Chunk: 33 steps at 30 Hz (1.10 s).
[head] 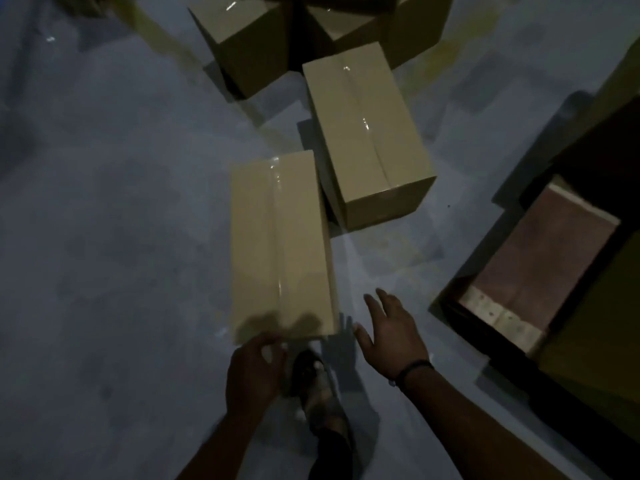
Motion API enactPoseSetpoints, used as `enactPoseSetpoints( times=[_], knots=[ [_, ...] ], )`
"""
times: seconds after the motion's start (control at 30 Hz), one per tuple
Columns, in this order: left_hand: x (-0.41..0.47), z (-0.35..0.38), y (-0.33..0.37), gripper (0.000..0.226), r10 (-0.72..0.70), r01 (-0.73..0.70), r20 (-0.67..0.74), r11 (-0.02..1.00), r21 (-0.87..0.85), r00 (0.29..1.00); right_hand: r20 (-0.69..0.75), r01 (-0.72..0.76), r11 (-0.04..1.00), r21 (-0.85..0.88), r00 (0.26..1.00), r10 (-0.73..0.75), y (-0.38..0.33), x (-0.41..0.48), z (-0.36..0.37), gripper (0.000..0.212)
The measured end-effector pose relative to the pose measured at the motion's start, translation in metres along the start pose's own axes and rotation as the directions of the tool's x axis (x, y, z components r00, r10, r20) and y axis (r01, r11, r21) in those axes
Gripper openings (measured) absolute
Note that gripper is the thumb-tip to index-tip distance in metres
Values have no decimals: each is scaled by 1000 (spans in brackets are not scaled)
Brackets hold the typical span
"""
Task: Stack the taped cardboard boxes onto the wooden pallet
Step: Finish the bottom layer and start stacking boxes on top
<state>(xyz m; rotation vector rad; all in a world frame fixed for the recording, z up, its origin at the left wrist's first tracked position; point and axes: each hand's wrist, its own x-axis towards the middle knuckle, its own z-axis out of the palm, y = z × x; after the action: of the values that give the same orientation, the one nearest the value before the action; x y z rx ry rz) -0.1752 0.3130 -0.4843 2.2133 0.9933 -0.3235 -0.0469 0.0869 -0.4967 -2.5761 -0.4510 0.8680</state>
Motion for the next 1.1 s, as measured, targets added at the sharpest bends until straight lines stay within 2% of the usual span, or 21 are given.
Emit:
enactPoseSetpoints(
  times=[0.13,0.23,0.33,0.4,0.53,0.63,0.77,0.93,1.1],
  knots=[
    [71,-12,-31,36,66,-66,8,994,86,998,47,-3,1000,-13,999,4,-38,64,30,72],
    [129,-18,-42,41,109,-111,37,992,65,993,26,-12,1000,-20,1000,13,-58,113,49,73],
    [176,-20,-46,58,150,-165,108,975,147,983,-2,-20,999,-29,1000,20,-68,151,59,74],
    [199,-20,-41,70,128,-153,148,972,179,981,-32,-23,1000,-6,999,23,-73,171,62,76],
    [235,-16,-34,86,124,-153,190,978,143,974,-97,17,999,34,995,-13,-77,201,69,82],
    [257,-14,-34,94,128,-143,215,988,55,968,-55,27,999,36,998,-25,-78,217,71,87],
    [270,-11,-37,101,122,-115,245,992,-43,962,-58,9,1000,0,998,-9,-81,229,74,92],
    [261,-16,-36,102,81,-69,258,996,-58,963,-56,-93,996,11,994,93,-85,224,79,102],
    [208,-26,-32,108,117,-118,247,993,-14,962,-43,-104,994,-22,994,103,-86,177,74,106]
  ],
)
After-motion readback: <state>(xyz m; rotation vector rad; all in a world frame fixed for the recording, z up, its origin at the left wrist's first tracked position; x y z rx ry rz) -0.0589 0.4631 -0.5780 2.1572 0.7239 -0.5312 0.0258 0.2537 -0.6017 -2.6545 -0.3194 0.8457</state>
